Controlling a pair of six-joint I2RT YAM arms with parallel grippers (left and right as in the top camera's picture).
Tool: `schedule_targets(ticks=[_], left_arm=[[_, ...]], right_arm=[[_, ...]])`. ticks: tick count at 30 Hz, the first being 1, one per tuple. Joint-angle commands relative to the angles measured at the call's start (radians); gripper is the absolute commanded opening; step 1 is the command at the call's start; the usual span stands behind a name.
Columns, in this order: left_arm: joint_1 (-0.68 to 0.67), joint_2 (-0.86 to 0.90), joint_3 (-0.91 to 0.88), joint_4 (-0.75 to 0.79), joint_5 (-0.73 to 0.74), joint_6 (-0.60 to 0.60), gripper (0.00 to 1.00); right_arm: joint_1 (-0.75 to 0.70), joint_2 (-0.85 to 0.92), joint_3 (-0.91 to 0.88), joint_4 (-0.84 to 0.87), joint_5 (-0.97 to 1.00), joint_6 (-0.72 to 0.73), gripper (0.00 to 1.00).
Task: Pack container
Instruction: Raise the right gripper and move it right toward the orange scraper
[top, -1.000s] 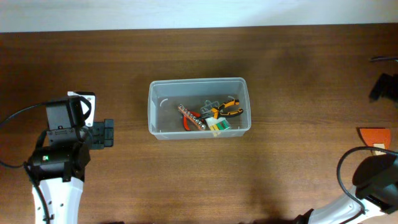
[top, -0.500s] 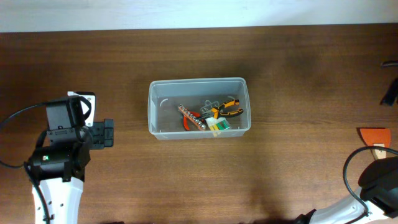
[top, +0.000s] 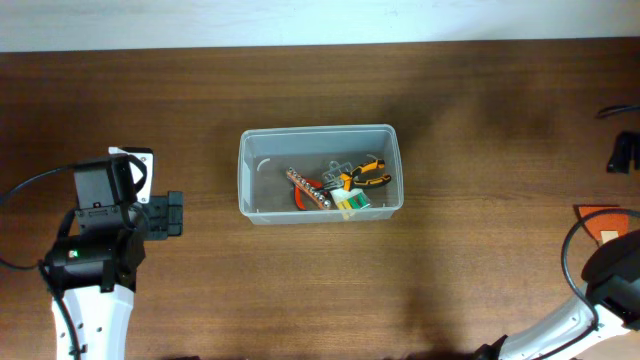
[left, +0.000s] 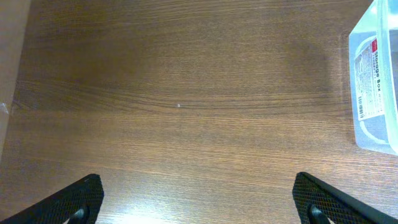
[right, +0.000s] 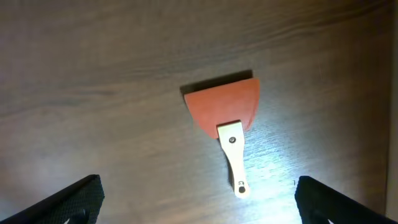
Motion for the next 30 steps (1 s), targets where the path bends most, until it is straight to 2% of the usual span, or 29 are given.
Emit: schedule_targets(ticks=[1,11,25,30], left_arm=[[0.005,0.003,0.017,0.004,0.000,-0.009,0.99],[0.005,0.011,0.017,0.038,0.000,-0.009,0.99],[0.005,0.016,0.017,0.036,0.000,-0.009,0.99],[0.005,0.016,0.017,0.036,0.000,-0.010,0.99]], right_arm=[[-0.017,0.001,-0.003,-0.023,0.029,-0.025,0.99],[-0.117,-0.062,-0.003,-0.113,0.024,0.044,0.99],[-0.179,-0.277,-0.010,-0.048,-0.053,0.055,0.99],[-0.177,-0.348,-0.122,0.022,-0.061,0.054,0.99]])
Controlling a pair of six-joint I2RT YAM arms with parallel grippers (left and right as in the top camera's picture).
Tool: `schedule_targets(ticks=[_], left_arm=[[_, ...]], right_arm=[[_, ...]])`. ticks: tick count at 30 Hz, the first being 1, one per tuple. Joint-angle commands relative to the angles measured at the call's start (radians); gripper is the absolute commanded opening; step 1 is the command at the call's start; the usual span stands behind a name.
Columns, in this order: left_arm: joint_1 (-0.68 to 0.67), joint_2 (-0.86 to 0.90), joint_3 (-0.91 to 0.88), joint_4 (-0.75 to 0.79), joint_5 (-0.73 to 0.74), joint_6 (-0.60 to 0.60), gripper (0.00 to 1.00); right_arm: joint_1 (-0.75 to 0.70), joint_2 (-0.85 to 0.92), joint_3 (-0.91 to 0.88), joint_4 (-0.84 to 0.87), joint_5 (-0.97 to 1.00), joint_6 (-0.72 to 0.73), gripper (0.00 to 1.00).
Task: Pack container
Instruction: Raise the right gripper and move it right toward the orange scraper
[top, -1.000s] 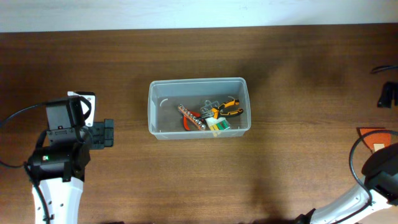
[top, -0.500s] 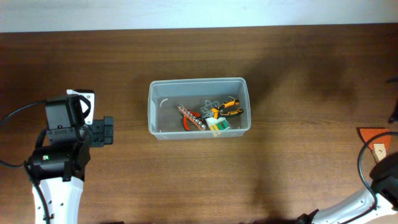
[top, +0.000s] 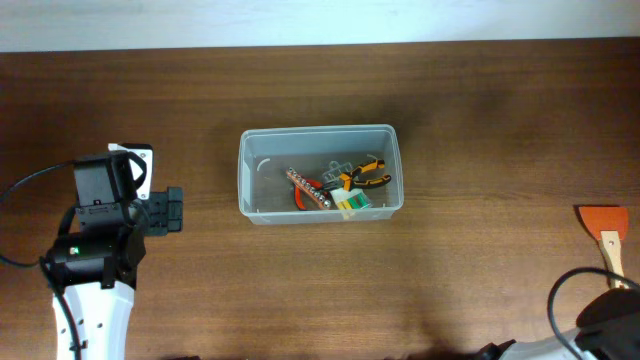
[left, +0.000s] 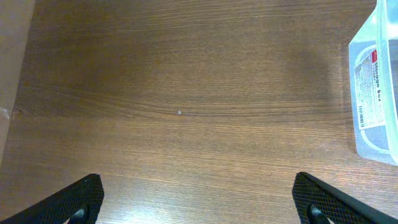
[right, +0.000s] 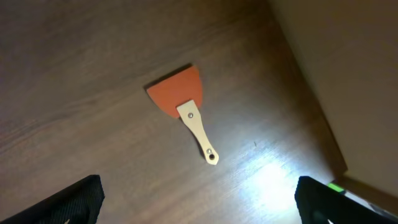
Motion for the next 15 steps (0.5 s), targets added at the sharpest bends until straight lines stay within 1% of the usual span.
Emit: schedule_targets(ticks=[1,3,6,9,12,15], left_arm=[[0.005,0.005,0.017,0.004,0.000,-0.009,0.99],[0.005,0.005,0.017,0.002,0.000,-0.010,0.99],[0.005,0.005,0.017,0.001,0.000,-0.009,0.99],[0.005,0.005,0.017,0.001,0.000,-0.009,0.99],[0.005,0.005,0.017,0.001,0.000,-0.009,0.99],[0.005,0.005,0.017,0.002,0.000,-0.009,0.99]], right_arm=[[0.000,-0.059,-0.117,0.043,-0.021,0.005,0.99],[0.000,-0.103,-0.238,0.109,-0.021,0.005,0.99],[0.000,-0.182,-0.463,0.262,-0.026,0.006,0.99],[0.000,-0.229,-0.624,0.377,-0.041,0.005,0.99],[0.000,-0.236,-0.759,0.468,-0.040,0.005,0.99],[0.000,-0.219,-0.855,0.547,-0.040,0.005,0.99]])
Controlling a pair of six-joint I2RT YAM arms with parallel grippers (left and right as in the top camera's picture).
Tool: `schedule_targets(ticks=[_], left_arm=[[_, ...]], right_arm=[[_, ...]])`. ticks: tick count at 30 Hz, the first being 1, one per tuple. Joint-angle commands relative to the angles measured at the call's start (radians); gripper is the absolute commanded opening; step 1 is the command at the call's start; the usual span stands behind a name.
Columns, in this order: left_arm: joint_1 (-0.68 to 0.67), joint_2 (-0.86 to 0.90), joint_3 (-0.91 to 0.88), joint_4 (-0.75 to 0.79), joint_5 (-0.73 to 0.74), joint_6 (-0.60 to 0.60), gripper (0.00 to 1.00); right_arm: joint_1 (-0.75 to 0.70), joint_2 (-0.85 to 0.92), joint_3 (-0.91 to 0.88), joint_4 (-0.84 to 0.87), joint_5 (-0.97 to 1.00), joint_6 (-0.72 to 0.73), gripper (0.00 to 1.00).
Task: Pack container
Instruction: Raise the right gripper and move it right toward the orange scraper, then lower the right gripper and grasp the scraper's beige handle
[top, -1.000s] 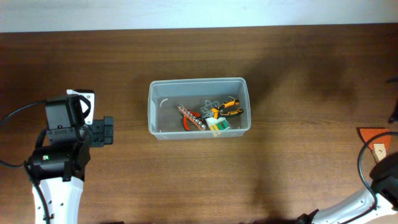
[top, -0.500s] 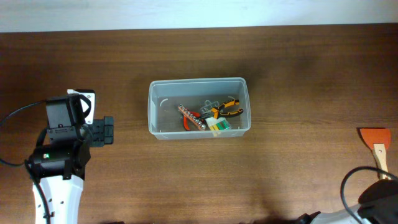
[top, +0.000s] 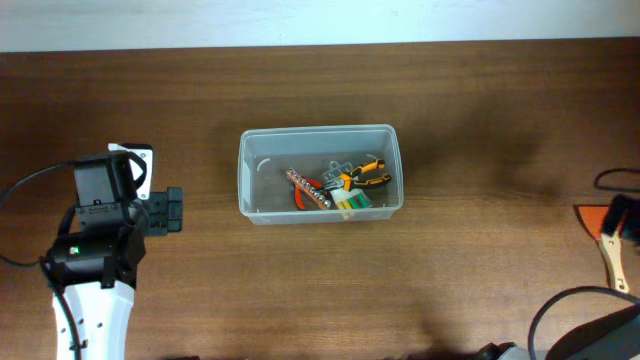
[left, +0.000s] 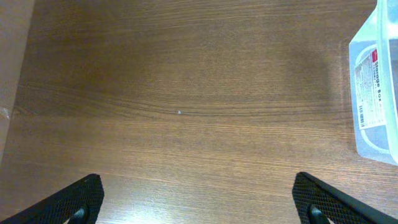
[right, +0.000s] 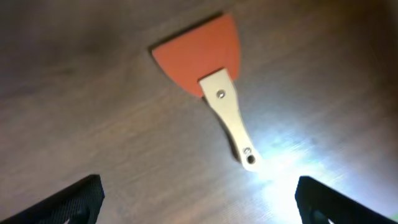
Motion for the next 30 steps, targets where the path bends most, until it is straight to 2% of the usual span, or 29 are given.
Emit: schedule_targets(ticks=[1,8,19,30], left_arm=[[0.005,0.003,0.017,0.002,0.000,-0.009,0.99],[0.005,0.003,0.017,0.002,0.000,-0.009,0.99],[0.005,0.003,0.017,-0.004,0.000,-0.009,0.99],[0.005,0.003,0.017,-0.021,0.000,-0.009,0.99]], right_arm=[[0.000,-0.004,-0.089,0.054,-0.015,0.005,0.99],[0.000,0.022,-0.109,0.102,-0.015,-0.018,0.99],[0.000,0.055,-0.109,0.226,-0.018,-0.306,0.99],[0.000,0.194,-0.109,0.206,0.011,-0.311,0.99]])
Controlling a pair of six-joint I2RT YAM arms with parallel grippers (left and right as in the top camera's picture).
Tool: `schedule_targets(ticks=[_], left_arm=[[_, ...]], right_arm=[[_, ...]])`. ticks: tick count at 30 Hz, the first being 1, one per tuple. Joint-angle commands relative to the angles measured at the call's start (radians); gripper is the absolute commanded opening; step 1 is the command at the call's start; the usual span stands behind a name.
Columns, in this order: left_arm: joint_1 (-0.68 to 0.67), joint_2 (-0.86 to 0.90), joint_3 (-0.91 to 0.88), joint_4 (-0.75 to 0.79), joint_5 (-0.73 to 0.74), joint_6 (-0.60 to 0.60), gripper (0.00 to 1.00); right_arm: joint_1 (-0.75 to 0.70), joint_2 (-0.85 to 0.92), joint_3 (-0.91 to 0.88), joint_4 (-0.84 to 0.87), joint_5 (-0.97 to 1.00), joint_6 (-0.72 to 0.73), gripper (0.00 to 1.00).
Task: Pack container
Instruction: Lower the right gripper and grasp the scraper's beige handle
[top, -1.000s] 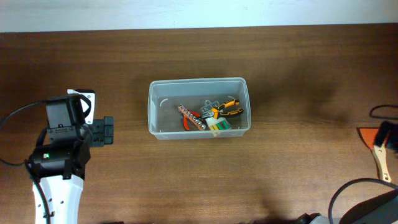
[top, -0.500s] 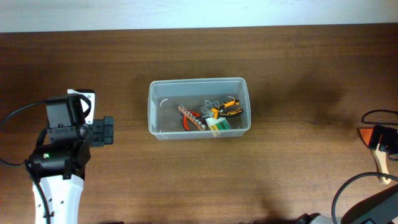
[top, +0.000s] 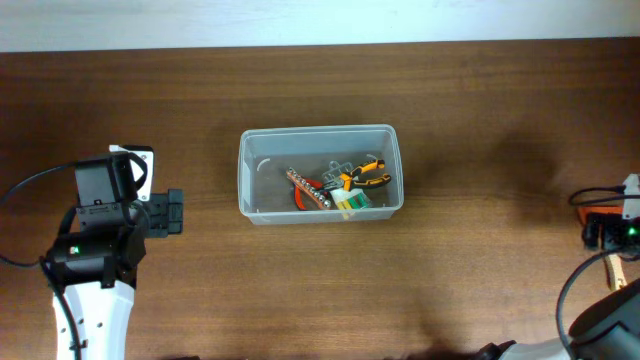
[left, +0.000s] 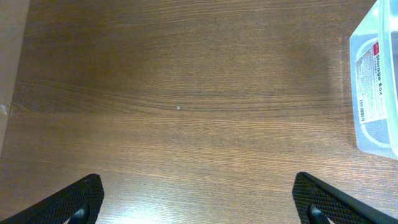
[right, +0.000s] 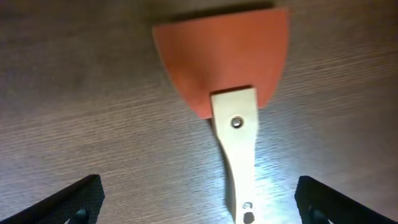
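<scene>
A clear plastic container (top: 320, 175) stands mid-table, holding orange-handled pliers (top: 365, 175) and other small tools. An orange scraper with a pale wooden handle (right: 233, 106) lies flat at the table's right edge, mostly covered by my right gripper (top: 605, 235) in the overhead view. In the right wrist view the right gripper (right: 199, 208) is open, low over the scraper, fingertips either side of the handle. My left gripper (left: 199, 208) is open over bare wood left of the container (left: 376, 81).
The table's left edge (left: 9, 81) shows in the left wrist view. The scraper lies close to the table's right edge. Cables trail from both arms along the table's front.
My right gripper has come down closer to the scraper, which now fills more of the right wrist view and is centred between the fingers. The left arm has not moved.
The right gripper first looked at the scraper from above. A second later it was higher and farther off, the scraper small. Then it was closer again, and now it is low over the handle. The left arm and container stayed put throughout.
</scene>
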Motion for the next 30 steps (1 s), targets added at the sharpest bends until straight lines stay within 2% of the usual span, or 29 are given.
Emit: schedule_targets(ticks=[1,4,11,30], left_arm=[[0.005,0.003,0.017,-0.003,0.000,-0.009,0.99],[0.005,0.003,0.017,-0.004,0.000,-0.009,0.99],[0.005,0.003,0.017,-0.004,0.000,-0.009,0.99],[0.005,0.003,0.017,-0.003,0.000,-0.009,0.99]], right_arm=[[0.000,0.034,0.000,0.000,0.040,-0.014,0.99],[-0.002,0.056,0.001,0.000,0.116,-0.021,0.99],[-0.002,0.085,0.001,0.005,0.119,-0.068,0.99],[-0.002,0.165,0.001,0.039,0.080,-0.063,0.99]])
